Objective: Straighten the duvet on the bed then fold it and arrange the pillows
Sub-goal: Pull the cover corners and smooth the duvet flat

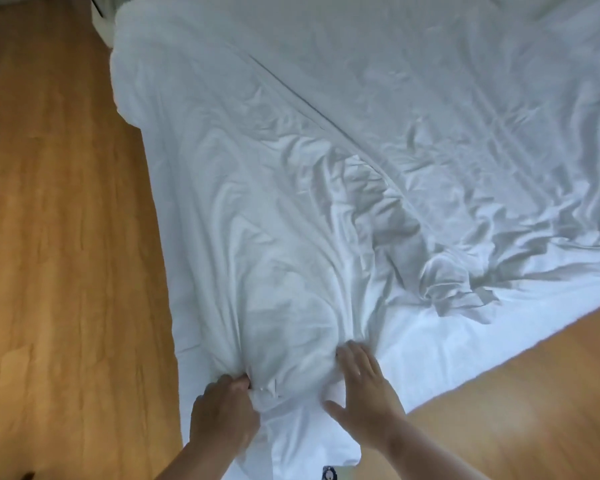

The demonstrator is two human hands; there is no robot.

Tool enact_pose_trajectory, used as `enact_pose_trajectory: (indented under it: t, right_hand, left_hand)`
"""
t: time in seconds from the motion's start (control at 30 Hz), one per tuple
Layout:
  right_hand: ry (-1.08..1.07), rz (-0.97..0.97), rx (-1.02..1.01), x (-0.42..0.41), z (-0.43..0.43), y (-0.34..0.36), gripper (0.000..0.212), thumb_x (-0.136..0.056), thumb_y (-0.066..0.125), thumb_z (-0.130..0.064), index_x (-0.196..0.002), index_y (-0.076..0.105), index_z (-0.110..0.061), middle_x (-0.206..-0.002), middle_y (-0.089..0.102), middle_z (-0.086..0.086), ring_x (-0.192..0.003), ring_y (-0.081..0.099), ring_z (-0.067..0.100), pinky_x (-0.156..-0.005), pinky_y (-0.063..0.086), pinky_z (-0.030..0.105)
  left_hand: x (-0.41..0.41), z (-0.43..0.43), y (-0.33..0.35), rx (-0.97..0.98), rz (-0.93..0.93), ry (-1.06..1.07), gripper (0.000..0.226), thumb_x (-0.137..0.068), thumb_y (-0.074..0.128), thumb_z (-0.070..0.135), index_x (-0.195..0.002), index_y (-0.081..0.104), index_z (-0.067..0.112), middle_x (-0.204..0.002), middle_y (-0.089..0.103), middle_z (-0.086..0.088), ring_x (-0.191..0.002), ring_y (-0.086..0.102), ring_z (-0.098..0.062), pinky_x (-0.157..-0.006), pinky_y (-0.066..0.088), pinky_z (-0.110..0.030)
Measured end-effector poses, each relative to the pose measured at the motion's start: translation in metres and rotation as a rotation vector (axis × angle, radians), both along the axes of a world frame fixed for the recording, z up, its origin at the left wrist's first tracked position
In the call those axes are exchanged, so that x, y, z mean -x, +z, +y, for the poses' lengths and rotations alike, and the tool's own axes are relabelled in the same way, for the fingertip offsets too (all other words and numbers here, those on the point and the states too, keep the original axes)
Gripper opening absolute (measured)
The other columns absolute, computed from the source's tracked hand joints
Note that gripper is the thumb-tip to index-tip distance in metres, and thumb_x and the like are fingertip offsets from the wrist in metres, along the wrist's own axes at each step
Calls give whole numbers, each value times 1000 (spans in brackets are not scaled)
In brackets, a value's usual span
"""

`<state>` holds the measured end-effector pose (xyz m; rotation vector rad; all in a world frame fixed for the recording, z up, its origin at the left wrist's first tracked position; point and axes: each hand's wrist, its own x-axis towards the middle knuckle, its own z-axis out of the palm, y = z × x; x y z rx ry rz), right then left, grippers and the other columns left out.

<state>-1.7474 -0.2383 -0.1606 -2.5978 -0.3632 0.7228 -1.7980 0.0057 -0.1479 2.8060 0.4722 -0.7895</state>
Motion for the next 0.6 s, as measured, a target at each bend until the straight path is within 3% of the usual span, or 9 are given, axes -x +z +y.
enact_pose_trajectory:
  t: [0.1,0.2,0.3,0.37,0.4,0.5,0.6]
  right_hand:
    - [-118,127,-97,30,17,14,118,-73,58,-79,-161,-1,-26,-169,-4,-8,-155,-8,12,-123,21,29]
    - [-307,216,-341,45,42,35,138,-48,49,-101,-160,9,-31,-166,12,-10,-153,10,7,-123,20,28]
    - [-422,247,-458,38,72,51,118,-56,62,-93,-153,27,-36,-153,30,-14,-146,27,8,-116,32,29]
    - [-478,202,-447,21,90,60,80,-62,69,-83,-123,42,-38,-129,46,-15,-126,44,12,-97,41,25]
    - [-505,179,-445,12,96,62,74,-63,71,-79,-116,41,-37,-120,48,-14,-121,46,13,-94,41,25]
    - [-597,204,-458,-13,107,58,105,-65,78,-70,-148,31,-25,-132,37,-15,-139,34,13,-110,34,27]
    - [-655,202,-402,-35,114,46,123,-59,84,-65,-156,24,-17,-148,36,-9,-147,27,12,-115,28,23]
  left_hand:
    - [4,13,21,98,9,-49,40,-77,63,49,-114,68,34,-104,68,13,-102,66,-15,-87,54,-33]
    - [1,20,49,244,28,-64,43,-80,61,58,-116,67,36,-106,71,16,-100,67,-10,-86,54,-26]
    - [-5,17,72,364,77,-126,48,-85,63,56,-128,55,36,-126,61,16,-117,59,-11,-97,48,-24]
    - [-15,16,80,467,140,-173,48,-86,65,51,-129,50,35,-132,54,17,-127,51,-10,-106,43,-26]
    - [-24,19,83,484,167,-220,53,-86,66,51,-133,47,35,-136,47,19,-133,44,-9,-111,38,-26]
    - [-66,42,86,357,169,-531,75,-88,64,45,-153,27,38,-150,28,23,-144,23,-8,-116,28,-26]
    - [-127,70,82,206,77,-855,85,-90,59,20,-157,12,44,-158,20,17,-148,19,-14,-118,19,-28]
